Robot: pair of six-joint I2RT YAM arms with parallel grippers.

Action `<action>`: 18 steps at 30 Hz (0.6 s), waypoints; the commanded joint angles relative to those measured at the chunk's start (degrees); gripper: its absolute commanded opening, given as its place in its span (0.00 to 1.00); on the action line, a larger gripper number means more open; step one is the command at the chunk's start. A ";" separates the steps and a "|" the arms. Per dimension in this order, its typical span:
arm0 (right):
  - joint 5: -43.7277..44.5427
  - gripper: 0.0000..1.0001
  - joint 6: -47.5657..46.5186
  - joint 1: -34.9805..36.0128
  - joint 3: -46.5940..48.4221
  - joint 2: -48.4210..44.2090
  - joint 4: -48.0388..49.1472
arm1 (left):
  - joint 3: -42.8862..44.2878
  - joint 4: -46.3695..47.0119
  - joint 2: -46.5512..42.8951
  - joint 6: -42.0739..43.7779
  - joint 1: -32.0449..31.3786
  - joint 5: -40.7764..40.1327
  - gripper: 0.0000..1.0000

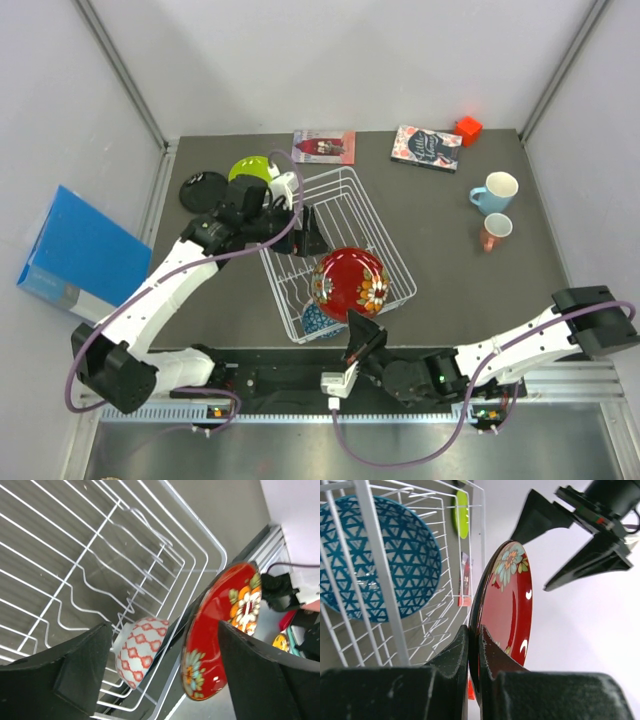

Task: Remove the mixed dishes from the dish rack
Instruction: Place the plate at the center of the board.

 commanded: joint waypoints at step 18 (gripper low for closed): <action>1.71 0.00 -4.28 0.71 2.27 -1.95 11.71 | -5.84 3.15 -4.10 2.08 -4.80 5.72 0.30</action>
